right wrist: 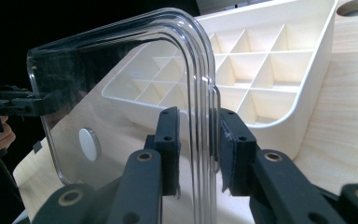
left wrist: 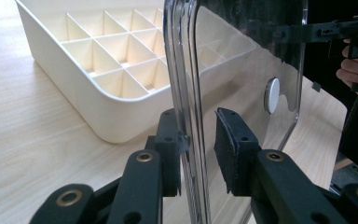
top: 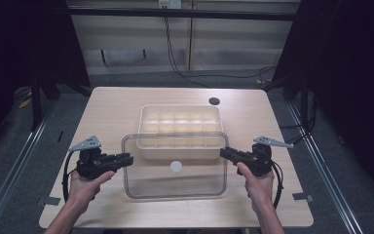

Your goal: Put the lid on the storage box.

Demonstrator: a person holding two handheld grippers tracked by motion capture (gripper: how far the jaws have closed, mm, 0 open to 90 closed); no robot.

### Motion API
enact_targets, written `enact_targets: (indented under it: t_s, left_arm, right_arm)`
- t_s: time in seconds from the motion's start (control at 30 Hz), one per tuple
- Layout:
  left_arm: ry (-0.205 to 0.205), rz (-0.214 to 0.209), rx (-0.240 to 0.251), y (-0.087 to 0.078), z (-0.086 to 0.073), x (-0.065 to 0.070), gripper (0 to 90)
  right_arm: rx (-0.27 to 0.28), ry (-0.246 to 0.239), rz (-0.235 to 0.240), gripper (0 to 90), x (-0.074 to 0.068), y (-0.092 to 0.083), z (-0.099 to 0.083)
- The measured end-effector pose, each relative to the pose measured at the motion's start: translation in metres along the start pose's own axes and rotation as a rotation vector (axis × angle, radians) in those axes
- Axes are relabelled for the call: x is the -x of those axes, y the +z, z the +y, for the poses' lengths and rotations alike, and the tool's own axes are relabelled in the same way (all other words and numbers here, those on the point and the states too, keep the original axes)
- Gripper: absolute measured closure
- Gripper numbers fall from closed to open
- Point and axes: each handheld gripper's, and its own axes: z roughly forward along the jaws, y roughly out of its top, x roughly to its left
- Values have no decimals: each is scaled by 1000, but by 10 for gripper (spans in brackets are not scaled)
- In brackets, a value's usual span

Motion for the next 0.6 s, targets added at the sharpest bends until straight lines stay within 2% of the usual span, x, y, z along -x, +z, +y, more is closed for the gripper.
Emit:
enact_targets:
  t_s: [0.27,0.37,0.6]
  left_arm:
    - [10,4,14,0,20,1,713]
    - [26,4,20,0,29,3,714]
    - [24,0,46,3,44,2,716]
  right_arm:
    - [23,-5,-5,711,0,-2,14]
    - [50,-2,-8,710,1,-5,23]
    - [67,-7,-12,710,2,-8,39]
